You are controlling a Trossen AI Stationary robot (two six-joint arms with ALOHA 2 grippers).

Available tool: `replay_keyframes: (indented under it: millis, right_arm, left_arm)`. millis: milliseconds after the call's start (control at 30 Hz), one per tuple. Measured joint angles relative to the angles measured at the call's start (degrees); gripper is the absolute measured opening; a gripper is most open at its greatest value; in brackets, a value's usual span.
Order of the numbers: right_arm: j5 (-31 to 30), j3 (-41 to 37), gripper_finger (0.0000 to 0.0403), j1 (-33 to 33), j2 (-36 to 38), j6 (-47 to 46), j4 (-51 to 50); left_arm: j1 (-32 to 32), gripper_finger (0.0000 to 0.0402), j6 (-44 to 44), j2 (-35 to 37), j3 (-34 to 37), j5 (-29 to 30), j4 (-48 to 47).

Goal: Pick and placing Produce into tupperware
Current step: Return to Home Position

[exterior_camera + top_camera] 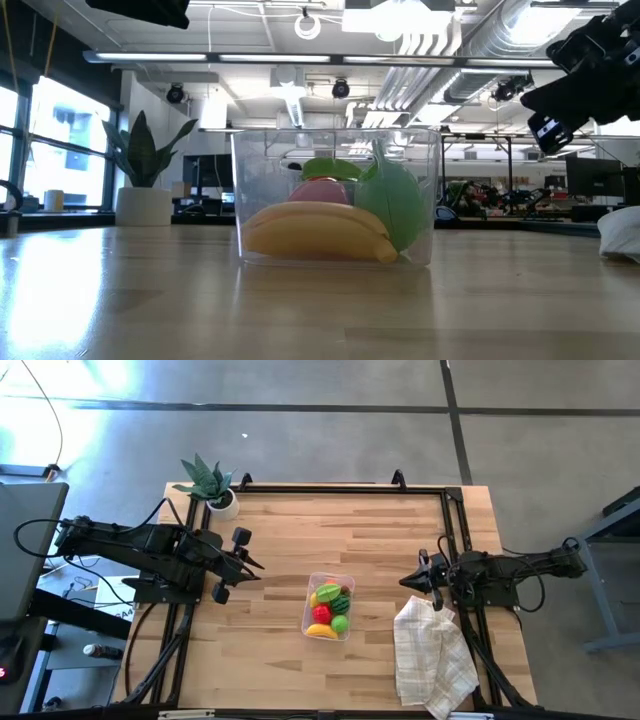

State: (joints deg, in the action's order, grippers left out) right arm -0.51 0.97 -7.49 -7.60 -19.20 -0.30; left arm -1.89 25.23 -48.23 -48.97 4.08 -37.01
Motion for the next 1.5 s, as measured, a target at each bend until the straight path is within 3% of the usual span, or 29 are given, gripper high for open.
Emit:
replay_keyframes:
  millis: [933,1133,1367,1500]
  right_arm:
    - [-0.1,0.0,0.0002,0.0,0.0,-0.2,-0.1]
    - [-0.1,0.0,0.0002,0.0,0.0,-0.2,-0.1]
    - [-0.1,0.0,0.0002,0.0,0.0,-0.2,-0.1]
    - [-0.1,0.0,0.0002,0.0,0.0,-0.2,-0.2]
  left_arm:
    - [0.0,0.0111,5.9,0.0,0.0,0.0,1.5]
    - [0.0,0.0111,-3.3,0.0,0.0,0.0,7.8]
    - [0.0,0.0111,-5.3,0.0,0.0,3.1,14.5]
    - [0.0,0.0111,-11.4,0.0,0.0,3.0,14.9]
